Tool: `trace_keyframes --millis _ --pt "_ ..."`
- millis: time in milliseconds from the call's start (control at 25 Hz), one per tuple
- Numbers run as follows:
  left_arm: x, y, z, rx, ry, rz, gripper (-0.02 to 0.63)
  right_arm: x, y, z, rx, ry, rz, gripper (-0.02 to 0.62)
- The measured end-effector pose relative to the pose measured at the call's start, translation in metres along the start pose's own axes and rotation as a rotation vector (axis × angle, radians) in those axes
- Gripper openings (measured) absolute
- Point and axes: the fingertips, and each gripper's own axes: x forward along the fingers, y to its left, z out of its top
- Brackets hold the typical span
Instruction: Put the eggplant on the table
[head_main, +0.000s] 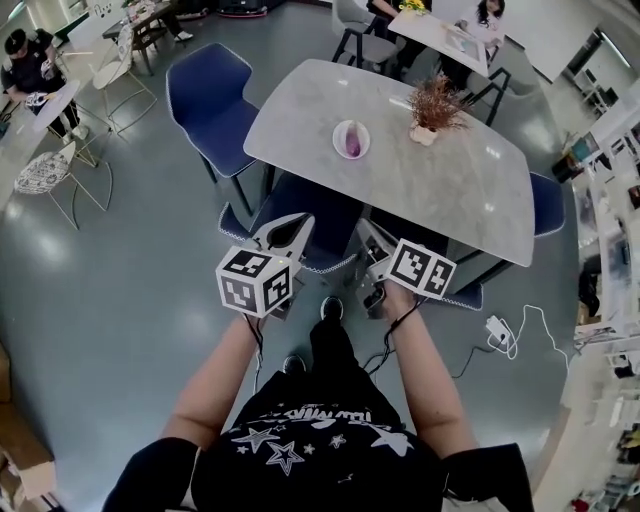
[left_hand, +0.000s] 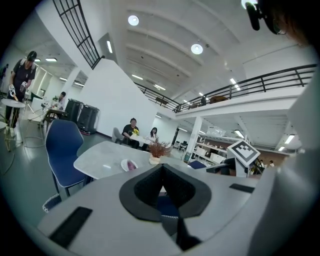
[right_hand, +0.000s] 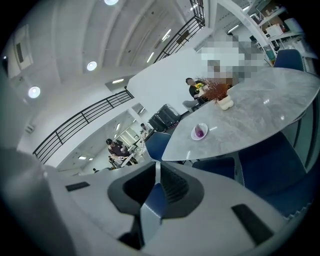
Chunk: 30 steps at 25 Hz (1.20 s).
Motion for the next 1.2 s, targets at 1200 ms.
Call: trace_keyframes --millis 1200 --pt "-0.074 -0.193 -0.096 0.040 0.007 0.027 0.006 -0.198 0.001 -0.091 -0.096 0.071 0.113 0.034"
